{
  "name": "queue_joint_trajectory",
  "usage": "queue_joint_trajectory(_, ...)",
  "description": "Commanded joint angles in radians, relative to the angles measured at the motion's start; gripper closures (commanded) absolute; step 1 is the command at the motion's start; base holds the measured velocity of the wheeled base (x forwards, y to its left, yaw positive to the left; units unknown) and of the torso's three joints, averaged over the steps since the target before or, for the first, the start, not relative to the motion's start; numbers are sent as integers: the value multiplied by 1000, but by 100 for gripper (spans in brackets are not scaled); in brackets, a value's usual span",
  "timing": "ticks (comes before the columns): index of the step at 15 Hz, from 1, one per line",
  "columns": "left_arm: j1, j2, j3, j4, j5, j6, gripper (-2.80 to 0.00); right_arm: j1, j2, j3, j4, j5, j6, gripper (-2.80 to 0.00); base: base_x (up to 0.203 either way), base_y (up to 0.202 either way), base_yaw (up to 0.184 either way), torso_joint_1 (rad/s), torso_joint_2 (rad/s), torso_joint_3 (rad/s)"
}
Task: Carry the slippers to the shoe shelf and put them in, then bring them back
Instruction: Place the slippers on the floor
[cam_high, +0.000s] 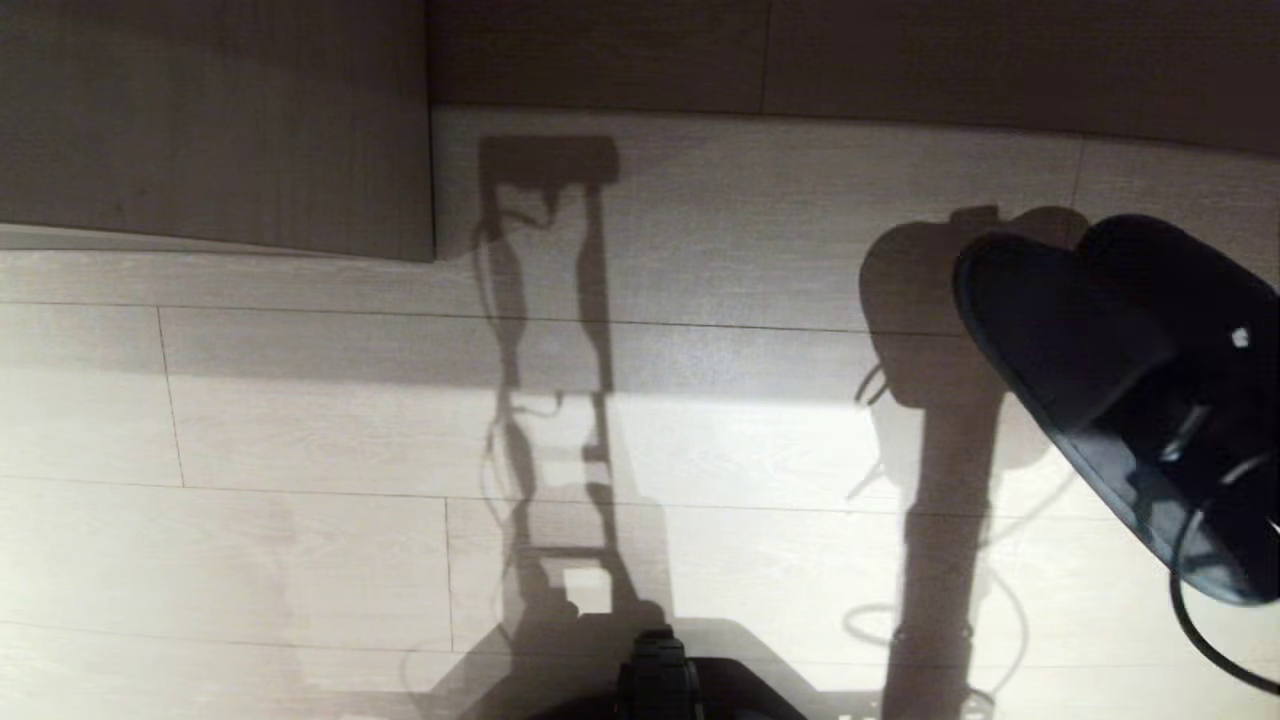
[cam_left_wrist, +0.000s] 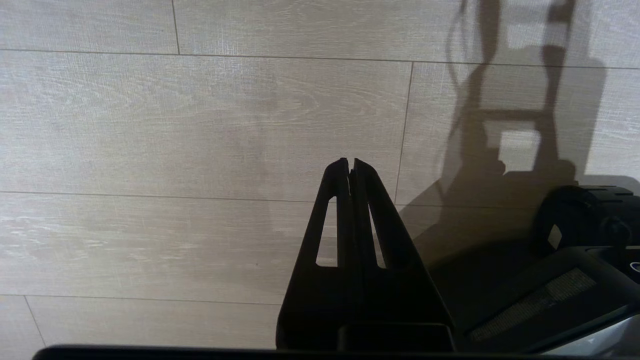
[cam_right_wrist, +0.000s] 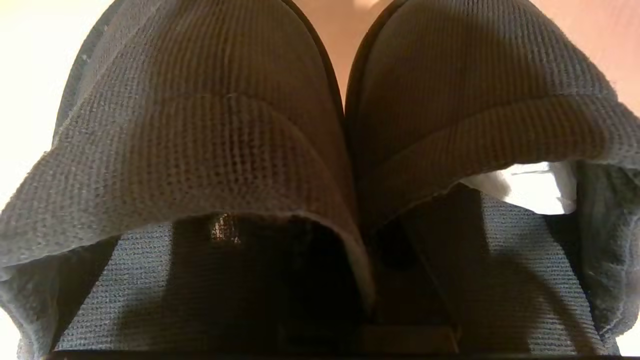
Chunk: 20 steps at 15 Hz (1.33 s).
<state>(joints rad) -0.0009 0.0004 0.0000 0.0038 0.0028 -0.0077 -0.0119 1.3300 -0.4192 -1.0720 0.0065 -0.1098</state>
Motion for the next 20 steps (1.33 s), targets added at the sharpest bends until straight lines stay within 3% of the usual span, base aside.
queue_joint_trajectory(1,1,0,0,-1,0,0,0,2,276,-57,-293,-22,-6,0,0,0,0,0,0,0)
queue_joint_trajectory(4,1,0,0,1,0,0,0,10,404,-95,-449,-56,-11,0,0,0,0,0,0,0)
queue_joint_trajectory(10,-1,0,0,1,0,0,0,10,509,-226,-450,-60,-1,0,0,0,0,0,0,0)
queue_joint_trajectory(11,-1,0,0,1,0,0,0,10,521,-228,-451,-59,-1,-280,0,0,0,0,0,0)
queue_joint_trajectory(20,-1,0,0,1,0,-2,0,7,496,-38,-450,-59,-8,-280,0,0,0,0,0,0)
